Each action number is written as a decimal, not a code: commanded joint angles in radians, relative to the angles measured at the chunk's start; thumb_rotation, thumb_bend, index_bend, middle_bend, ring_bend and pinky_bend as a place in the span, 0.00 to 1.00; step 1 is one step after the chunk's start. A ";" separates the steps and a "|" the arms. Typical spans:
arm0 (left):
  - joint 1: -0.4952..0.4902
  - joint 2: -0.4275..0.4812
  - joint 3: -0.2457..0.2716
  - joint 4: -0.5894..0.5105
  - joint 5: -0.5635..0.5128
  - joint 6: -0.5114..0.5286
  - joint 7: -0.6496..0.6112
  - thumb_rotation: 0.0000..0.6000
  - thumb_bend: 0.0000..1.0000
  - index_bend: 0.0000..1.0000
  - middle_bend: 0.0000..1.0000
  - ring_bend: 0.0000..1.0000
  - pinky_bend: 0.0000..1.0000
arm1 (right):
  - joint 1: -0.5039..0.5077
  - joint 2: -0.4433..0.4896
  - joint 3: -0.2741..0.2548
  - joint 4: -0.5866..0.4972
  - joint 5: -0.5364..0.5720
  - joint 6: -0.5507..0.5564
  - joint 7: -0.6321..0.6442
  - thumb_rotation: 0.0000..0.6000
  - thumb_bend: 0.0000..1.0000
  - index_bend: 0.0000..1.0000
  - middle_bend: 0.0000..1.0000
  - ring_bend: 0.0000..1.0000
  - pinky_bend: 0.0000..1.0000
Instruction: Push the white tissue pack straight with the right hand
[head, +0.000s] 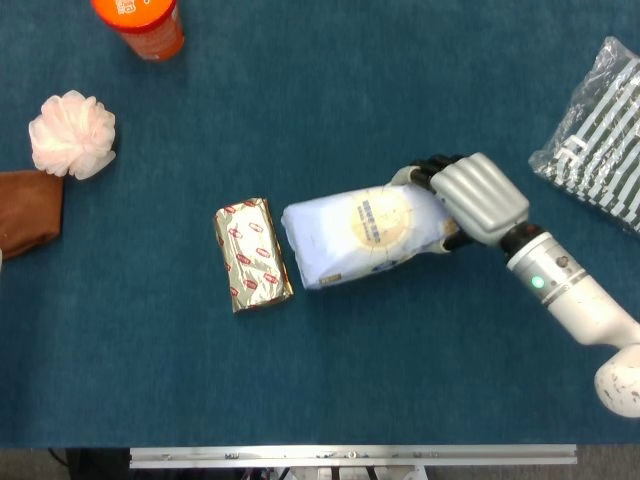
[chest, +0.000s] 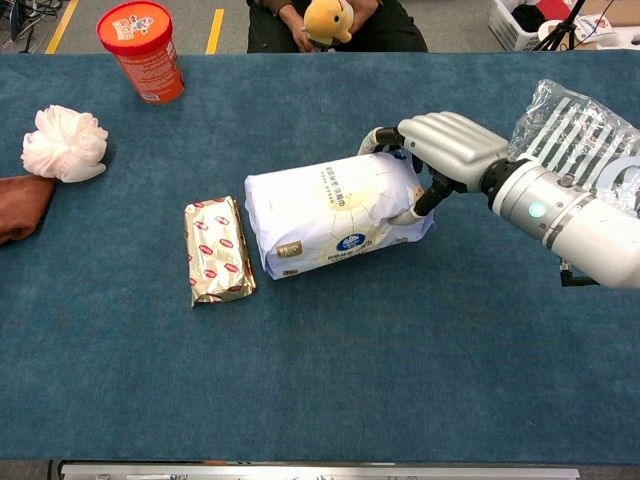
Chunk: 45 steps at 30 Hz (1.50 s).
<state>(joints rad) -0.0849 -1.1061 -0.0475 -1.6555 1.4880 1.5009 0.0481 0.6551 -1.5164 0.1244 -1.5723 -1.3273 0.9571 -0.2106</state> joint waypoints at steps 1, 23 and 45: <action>-0.001 -0.001 0.000 0.003 0.001 -0.002 -0.002 1.00 0.35 0.25 0.25 0.19 0.22 | -0.017 -0.009 0.010 0.003 0.013 0.034 0.000 1.00 0.24 0.55 0.57 0.46 0.49; 0.007 0.000 0.006 0.022 0.006 0.003 -0.028 1.00 0.35 0.25 0.27 0.19 0.22 | -0.007 0.061 -0.005 -0.124 0.159 0.005 -0.154 1.00 0.00 0.00 0.03 0.03 0.13; 0.007 -0.004 0.008 0.019 -0.008 -0.012 -0.012 1.00 0.35 0.25 0.27 0.19 0.22 | 0.040 0.020 0.006 -0.028 0.242 -0.039 -0.160 1.00 0.23 0.42 0.46 0.38 0.45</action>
<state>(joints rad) -0.0783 -1.1101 -0.0396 -1.6368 1.4804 1.4886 0.0367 0.6950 -1.4881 0.1266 -1.6045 -1.0854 0.9074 -0.3693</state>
